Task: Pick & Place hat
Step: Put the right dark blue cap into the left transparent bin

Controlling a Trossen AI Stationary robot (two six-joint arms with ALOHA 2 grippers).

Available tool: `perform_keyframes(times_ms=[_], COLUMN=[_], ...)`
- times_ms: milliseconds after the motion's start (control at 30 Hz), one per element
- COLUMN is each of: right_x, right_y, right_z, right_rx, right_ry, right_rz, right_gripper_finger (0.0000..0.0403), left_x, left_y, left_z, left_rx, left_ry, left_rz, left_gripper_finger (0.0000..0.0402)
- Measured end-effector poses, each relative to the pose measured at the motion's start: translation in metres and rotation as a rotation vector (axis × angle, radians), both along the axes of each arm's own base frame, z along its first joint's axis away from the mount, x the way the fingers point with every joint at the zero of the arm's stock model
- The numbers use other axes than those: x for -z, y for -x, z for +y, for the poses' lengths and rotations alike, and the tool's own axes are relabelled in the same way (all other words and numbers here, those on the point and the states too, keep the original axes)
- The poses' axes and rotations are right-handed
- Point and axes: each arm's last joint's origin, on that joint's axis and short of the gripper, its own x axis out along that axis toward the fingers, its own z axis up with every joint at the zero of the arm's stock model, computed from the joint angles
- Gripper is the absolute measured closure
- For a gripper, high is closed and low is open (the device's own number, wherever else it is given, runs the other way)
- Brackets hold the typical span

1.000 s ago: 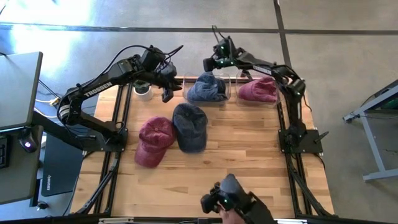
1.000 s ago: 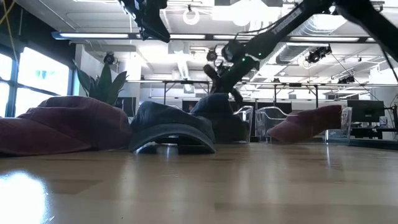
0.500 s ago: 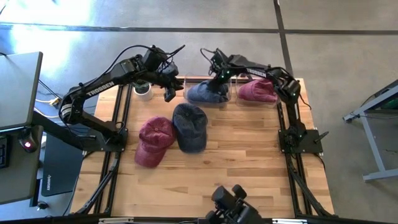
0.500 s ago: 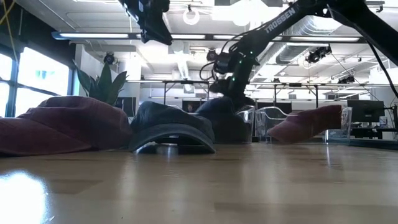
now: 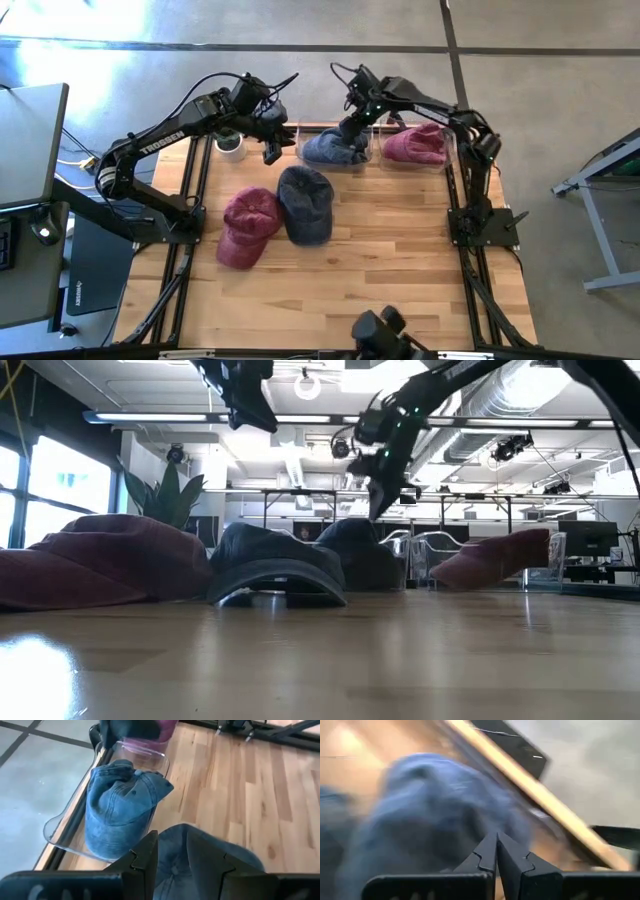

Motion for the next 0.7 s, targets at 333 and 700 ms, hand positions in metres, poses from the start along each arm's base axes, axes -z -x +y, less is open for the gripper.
perform_keyframes(times_ms=[333,700], right_x=[0.014,0.073], right_y=[-0.037,-0.022], right_z=[0.067,0.069], right_rx=[-0.510,-0.208], right_ry=[-0.153,-0.074], right_rz=[-0.158,0.080], right_gripper_finger=[0.0400,0.0401], left_x=[0.005,0.005], left_y=[-0.001,0.000], left_z=[0.002,0.000], left_rx=[0.027,0.054], left_ry=[-0.058,-0.055], left_rz=[0.052,0.055], left_gripper_finger=[0.0302,0.0302])
